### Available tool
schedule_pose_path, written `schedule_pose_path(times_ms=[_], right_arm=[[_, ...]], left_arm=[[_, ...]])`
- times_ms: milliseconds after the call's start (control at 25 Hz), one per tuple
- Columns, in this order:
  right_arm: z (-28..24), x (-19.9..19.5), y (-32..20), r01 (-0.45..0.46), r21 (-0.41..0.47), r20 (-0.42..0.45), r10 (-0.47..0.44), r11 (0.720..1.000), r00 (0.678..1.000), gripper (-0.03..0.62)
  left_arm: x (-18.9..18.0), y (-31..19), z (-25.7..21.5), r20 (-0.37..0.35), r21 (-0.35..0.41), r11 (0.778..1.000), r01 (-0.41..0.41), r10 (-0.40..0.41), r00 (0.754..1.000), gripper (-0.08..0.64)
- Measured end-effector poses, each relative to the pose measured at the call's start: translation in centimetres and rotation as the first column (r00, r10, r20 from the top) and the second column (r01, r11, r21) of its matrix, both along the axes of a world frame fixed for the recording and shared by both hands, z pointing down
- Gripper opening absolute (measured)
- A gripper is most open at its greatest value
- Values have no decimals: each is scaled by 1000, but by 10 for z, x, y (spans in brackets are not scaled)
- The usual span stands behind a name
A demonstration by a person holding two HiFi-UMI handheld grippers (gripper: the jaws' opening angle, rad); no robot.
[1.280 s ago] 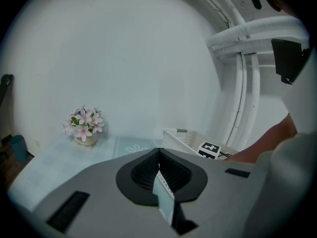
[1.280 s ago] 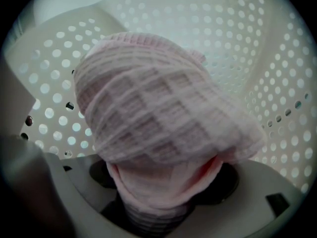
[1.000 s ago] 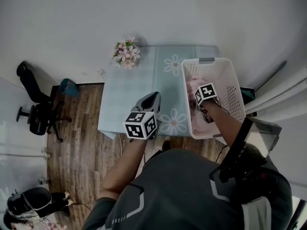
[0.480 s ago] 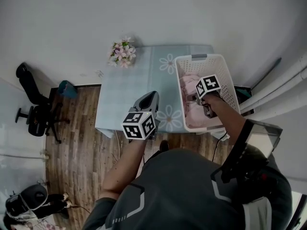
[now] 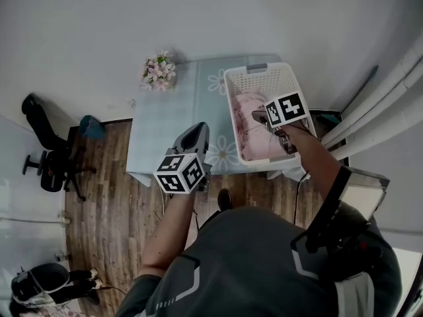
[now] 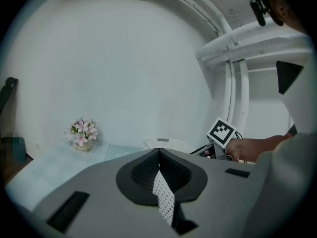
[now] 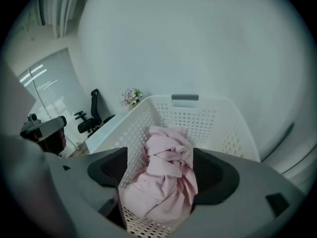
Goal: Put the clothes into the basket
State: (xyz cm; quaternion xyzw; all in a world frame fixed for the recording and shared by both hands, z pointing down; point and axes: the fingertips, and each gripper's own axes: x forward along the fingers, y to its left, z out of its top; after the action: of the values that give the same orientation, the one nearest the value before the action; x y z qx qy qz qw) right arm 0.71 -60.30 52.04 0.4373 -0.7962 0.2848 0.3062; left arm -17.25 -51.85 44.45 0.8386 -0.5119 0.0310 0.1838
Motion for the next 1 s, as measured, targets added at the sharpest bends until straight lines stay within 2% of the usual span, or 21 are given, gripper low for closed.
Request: schedule_pose_path(times_ms=[160,240,280,400,560,760,1000], right_arm=[[-43,8,12,11,126,63,-19,992,998,417],[-60,14,19,33,194,55,-44,981,998,413],[-67,17,24,39,222,59,-53,974,997,396],[-86,23,42,39,275,126,-76,961,989,258],[-112,26,64,66,358,157,-130,932,979,206],[-148,28,94,81,439,223,-196,895,955,140],[-169,34,119,61,493,250,-208,868,946,59]], left_arm=[[12,16,-16,28,49,999,-5,3,1000,9],[20,26,-21,29,60,998,-3,1,1000,9],[24,32,-22,29,65,998,-2,0,1000,9],[31,49,-29,17,74,997,10,-12,1000,9],[35,69,-43,8,89,996,22,-23,1000,9],[41,89,-58,49,121,992,34,-40,998,9],[45,102,-71,71,155,987,39,-50,996,9]])
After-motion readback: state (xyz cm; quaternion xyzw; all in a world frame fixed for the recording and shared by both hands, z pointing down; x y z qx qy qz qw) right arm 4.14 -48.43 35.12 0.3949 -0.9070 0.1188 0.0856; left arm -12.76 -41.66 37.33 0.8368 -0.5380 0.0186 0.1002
